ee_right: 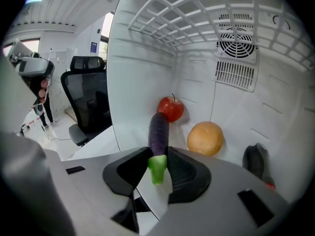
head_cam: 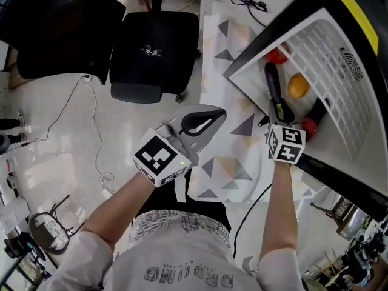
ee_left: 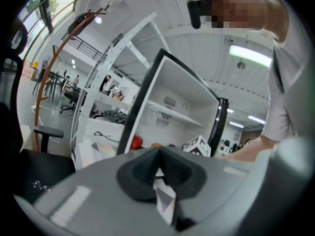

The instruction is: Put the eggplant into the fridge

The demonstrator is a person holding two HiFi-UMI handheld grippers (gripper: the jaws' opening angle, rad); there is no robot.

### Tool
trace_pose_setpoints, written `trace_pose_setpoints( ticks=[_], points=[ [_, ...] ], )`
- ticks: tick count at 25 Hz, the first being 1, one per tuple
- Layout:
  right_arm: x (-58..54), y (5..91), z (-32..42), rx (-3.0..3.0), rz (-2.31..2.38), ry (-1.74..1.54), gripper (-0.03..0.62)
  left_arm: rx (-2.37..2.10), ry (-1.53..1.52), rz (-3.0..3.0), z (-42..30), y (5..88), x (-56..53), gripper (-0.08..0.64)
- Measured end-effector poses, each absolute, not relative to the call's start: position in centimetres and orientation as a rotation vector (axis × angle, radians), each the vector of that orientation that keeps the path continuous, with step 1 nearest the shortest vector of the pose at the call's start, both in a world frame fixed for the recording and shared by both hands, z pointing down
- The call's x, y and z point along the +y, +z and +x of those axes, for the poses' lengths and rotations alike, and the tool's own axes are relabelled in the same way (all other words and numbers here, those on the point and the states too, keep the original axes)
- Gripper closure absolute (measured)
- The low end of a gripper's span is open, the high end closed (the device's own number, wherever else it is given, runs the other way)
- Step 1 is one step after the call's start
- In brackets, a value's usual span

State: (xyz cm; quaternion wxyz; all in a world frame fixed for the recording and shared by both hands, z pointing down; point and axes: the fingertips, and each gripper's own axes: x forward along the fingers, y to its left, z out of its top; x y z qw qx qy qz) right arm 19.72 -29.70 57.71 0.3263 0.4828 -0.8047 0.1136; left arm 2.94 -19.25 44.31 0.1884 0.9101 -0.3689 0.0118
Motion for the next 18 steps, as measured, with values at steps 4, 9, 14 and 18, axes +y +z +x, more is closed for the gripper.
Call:
trace_pose_setpoints(
  ticks=[4,9,14,18],
  points=[
    [-29.8,58.2,19.9,-2.104,1.248,0.296,0.474,-1.038,0.042,2.554,3.1,44.7,-19.1,0.552],
    [-30.0,58.5,20.0,-2.1,1.234,0.284,0.472,-1.037,0.051,2.552,3.2,44.9,-19.0,0.552],
    [-30.1,59.2,20.3,-2.075,1.227,0.282,0.472,-1.032,0.059,2.55,3.5,45.2,-18.8,0.552],
    [-30.2,59.5,20.6,-2.064,1.235,0.283,0.469,-1.025,0.072,2.544,3.7,45.6,-18.6,0.552]
  ],
)
